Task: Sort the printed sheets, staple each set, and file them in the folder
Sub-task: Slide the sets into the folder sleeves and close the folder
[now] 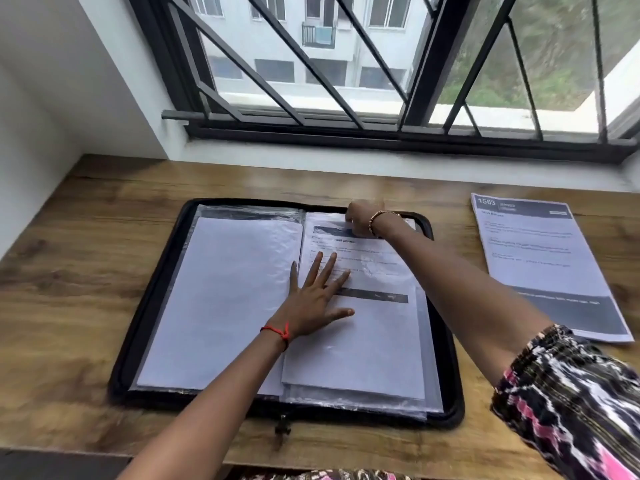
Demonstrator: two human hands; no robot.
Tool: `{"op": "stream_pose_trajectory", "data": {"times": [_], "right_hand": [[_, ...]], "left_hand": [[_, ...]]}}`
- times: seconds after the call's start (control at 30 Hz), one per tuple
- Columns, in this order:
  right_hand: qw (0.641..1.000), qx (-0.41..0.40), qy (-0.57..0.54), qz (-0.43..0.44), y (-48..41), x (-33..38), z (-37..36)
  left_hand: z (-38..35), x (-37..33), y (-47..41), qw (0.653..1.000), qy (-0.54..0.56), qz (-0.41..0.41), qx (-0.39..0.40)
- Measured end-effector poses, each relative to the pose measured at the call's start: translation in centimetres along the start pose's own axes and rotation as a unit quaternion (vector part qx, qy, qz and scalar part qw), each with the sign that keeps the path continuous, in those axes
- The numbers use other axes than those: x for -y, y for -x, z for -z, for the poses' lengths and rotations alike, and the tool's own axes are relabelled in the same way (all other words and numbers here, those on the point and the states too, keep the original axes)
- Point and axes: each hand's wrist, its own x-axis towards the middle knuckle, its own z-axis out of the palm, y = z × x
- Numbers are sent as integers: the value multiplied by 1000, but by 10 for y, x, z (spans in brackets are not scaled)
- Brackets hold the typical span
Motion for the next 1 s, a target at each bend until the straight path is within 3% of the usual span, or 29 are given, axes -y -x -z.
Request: {"op": "stream_pose_trajectory", "data": {"times": [0.43,0.6,0.8,0.87,0.93,1.0], "right_hand": [[998,43,-56,-3,7,1,-6],[998,53,-31,-9,7,3,-13],[996,-51,-77,-23,19,7,-39],[988,-91,-122,-20,25,15,-55],[983,-120,-140,-12,31,24,-71],[978,-140,-155,6,36,36,-82]], "left_hand": [[-18,-20,5,999,-12,28,-11],[-23,-22,3,999,1,31,-36],[-20,-28,-2,994,99,33,-31],[-12,-26,0,968,233,37,-82],[-6,-21,3,919,341,57,-189],[-5,-12,6,888,339,100,-295]]}}
